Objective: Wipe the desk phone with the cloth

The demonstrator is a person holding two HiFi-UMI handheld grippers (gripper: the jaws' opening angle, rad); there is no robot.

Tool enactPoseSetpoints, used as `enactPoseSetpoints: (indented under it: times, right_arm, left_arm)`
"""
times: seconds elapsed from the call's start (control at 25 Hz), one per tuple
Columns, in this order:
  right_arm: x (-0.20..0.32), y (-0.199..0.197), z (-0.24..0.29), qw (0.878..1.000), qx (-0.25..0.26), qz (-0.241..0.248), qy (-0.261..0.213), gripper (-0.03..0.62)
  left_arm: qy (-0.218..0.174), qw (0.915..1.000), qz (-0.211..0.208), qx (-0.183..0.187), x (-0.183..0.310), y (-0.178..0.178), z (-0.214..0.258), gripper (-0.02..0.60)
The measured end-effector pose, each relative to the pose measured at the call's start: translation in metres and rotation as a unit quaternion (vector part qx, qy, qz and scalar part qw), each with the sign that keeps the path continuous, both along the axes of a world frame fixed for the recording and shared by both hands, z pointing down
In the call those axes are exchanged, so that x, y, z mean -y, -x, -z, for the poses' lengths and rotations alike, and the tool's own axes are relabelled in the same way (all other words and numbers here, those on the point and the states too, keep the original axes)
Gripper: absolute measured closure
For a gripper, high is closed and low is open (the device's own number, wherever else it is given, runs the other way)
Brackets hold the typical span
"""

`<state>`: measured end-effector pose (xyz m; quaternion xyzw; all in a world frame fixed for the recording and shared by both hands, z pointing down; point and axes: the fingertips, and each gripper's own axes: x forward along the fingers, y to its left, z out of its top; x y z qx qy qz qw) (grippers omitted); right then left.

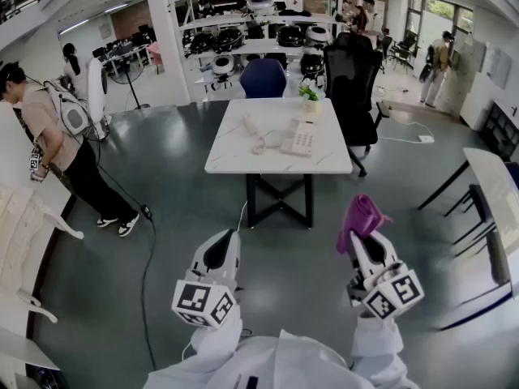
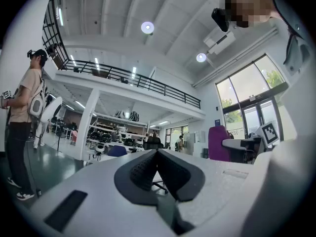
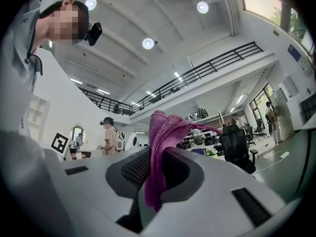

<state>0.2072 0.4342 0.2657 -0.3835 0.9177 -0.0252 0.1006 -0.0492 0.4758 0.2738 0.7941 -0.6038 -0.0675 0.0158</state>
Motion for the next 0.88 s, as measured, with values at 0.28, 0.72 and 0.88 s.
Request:
enactPoseSetpoints:
  times: [0.28,0.72,0.88]
  right_arm:
    - [0.01,-0.005,-0.004,1.0,-0.001,-0.003,0.008,0.562]
    - [0.031,-0.022,-0.015,1.0,0.007,-0.012,0.017,0.562]
    - [0.039,-0.029,-0.024,1.0,0.007,-0.013,0.026,0.562]
  left_arm:
    - [0.008,0.9999,-0.01,-0.001,0.014,-0.007,-0.007,0.584]
    - [0.015,0.9998,-0.011,0.0,0.031,-0.02,-0.017,0.584]
    - [0.024,0.9996,-0.01,-0.004,0.034,-0.028,-0.026,0.584]
